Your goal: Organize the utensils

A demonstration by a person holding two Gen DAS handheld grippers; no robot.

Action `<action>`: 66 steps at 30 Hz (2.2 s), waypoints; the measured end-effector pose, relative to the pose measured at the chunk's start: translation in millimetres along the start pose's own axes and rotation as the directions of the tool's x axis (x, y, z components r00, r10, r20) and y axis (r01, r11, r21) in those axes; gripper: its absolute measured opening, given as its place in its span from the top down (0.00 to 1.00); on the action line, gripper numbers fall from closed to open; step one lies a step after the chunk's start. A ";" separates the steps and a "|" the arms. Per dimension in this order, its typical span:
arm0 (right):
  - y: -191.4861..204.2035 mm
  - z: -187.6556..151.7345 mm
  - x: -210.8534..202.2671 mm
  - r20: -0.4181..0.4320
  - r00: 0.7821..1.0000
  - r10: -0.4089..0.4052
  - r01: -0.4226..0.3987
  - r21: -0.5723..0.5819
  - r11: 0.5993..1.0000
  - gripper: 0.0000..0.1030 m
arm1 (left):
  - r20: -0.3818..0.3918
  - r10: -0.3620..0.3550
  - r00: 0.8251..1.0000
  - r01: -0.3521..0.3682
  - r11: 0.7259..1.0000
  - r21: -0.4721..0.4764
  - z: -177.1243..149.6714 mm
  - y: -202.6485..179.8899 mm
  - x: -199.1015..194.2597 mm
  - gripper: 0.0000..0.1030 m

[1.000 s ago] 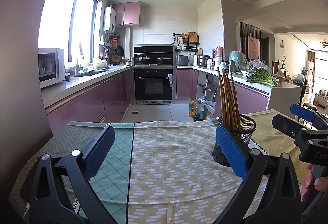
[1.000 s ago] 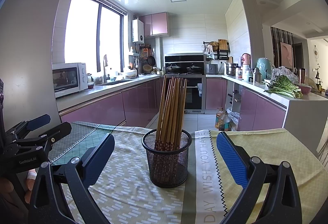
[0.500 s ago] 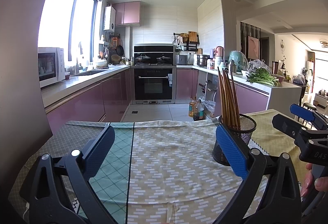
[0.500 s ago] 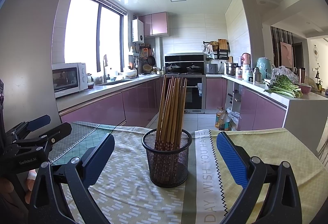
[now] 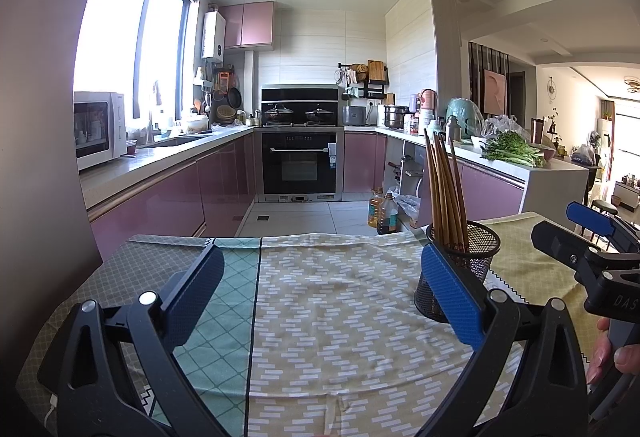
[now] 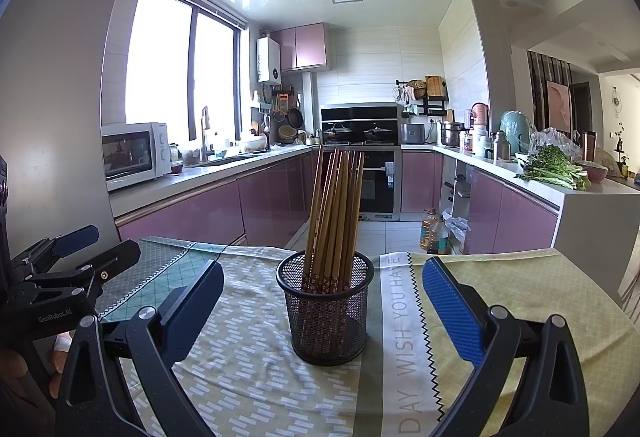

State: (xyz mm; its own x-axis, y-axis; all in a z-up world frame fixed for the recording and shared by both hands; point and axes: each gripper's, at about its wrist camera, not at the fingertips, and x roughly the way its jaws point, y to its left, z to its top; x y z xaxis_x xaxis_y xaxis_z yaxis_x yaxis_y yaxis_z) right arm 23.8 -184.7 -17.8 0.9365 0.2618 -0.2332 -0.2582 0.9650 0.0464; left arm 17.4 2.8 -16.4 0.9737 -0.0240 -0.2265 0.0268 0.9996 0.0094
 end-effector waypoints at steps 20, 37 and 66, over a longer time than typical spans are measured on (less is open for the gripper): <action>-0.4 0.1 -0.3 -0.002 1.000 0.001 -0.001 0.002 1.000 0.06 | -0.004 0.002 1.000 -0.002 1.000 -0.001 -2.3 -0.9 -0.7 0.05; -1.6 -1.0 0.6 -0.005 1.000 0.001 -0.001 0.006 1.000 0.06 | -0.011 -0.001 1.000 0.001 1.000 -0.006 -6.6 -4.0 -6.5 0.05; -7.0 -4.2 5.9 -0.027 0.999 -0.021 0.021 -0.016 1.000 0.06 | -0.076 -0.007 0.997 0.005 1.000 -0.027 -8.0 -10.1 -5.3 0.05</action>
State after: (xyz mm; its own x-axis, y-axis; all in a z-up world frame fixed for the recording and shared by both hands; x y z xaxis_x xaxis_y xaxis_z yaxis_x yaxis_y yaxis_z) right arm 30.2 -189.9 -23.5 0.9350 0.2407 -0.2604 -0.2424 0.9698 0.0262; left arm 10.2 -7.1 -23.1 0.9535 -0.0296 -0.2999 0.0254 0.9995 -0.0178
